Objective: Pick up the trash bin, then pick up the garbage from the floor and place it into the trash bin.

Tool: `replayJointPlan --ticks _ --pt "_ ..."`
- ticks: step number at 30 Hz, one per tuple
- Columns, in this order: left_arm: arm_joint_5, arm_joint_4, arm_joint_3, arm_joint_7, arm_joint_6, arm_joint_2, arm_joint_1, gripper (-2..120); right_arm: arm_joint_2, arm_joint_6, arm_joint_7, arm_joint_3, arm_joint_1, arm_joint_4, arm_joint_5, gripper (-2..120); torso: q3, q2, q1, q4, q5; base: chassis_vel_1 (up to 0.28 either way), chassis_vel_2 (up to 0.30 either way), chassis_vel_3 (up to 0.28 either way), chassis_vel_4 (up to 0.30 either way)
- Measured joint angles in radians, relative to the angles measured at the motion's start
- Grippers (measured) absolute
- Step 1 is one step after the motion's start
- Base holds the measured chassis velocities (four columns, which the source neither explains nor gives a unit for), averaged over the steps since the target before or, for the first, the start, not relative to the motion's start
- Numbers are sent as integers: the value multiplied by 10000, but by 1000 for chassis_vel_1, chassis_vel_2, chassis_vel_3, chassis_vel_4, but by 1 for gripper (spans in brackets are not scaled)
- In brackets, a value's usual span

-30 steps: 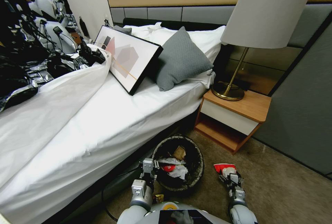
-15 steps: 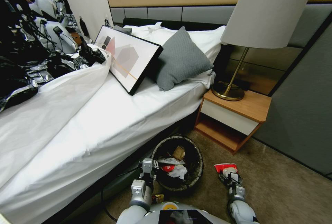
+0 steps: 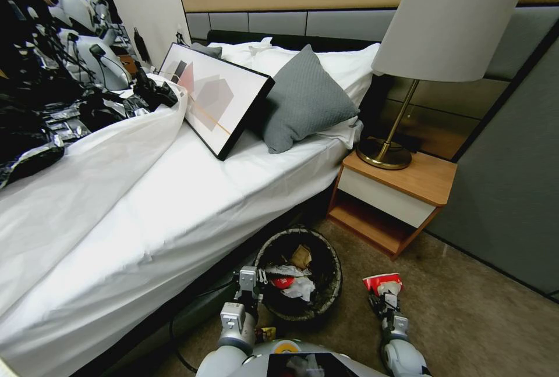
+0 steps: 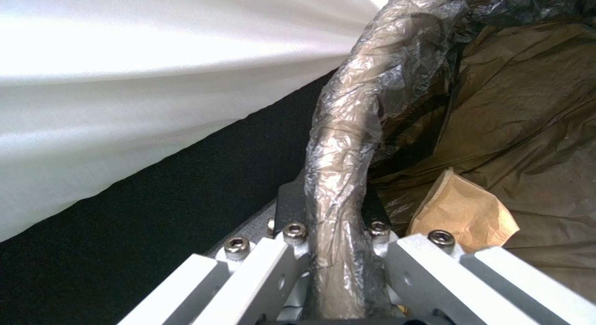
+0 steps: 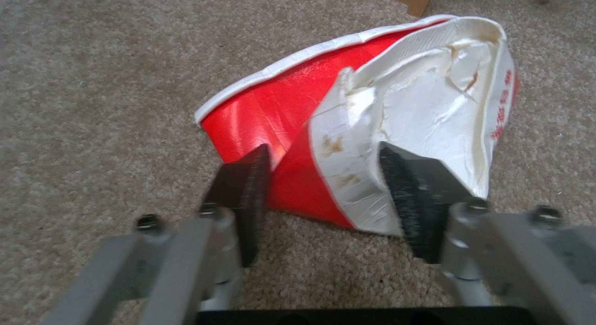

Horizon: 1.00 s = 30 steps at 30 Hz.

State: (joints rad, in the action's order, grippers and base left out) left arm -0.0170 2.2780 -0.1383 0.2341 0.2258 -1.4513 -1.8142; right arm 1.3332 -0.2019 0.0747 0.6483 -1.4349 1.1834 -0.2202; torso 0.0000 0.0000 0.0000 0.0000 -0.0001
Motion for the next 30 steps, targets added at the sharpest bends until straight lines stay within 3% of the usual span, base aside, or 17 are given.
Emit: replayJointPlan --ticks 2,4,5,10,24,30 --pt "0 -16 -4 0 0 -1 6 0 -25 -82 -61 5 29 -61 1 26 0 0 0 0 0 0 0 0 0" --pt "0 -20 -4 0 0 -1 7 0 -29 -96 -70 6 33 -69 2 25 0 0 0 0 0 0 0 0 0" --pt "-1 -41 -7 0 0 -5 13 0 -41 -174 -116 12 53 -110 42 15 0 0 0 0 0 0 0 0 0" --pt "-2 -61 -14 0 0 -8 20 0 -43 -259 -143 13 83 -139 112 3 0 0 0 0 1 0 0 0 0" --pt "-14 -93 -6 -6 0 -6 19 0 -80 -477 -123 53 9 32 317 2 0 0 0 -1 1 0 0 0 0" --pt "-39 -106 -7 -10 0 -8 3 0 -80 -739 54 54 -221 982 356 2 0 0 0 0 2 0 0 0 0"
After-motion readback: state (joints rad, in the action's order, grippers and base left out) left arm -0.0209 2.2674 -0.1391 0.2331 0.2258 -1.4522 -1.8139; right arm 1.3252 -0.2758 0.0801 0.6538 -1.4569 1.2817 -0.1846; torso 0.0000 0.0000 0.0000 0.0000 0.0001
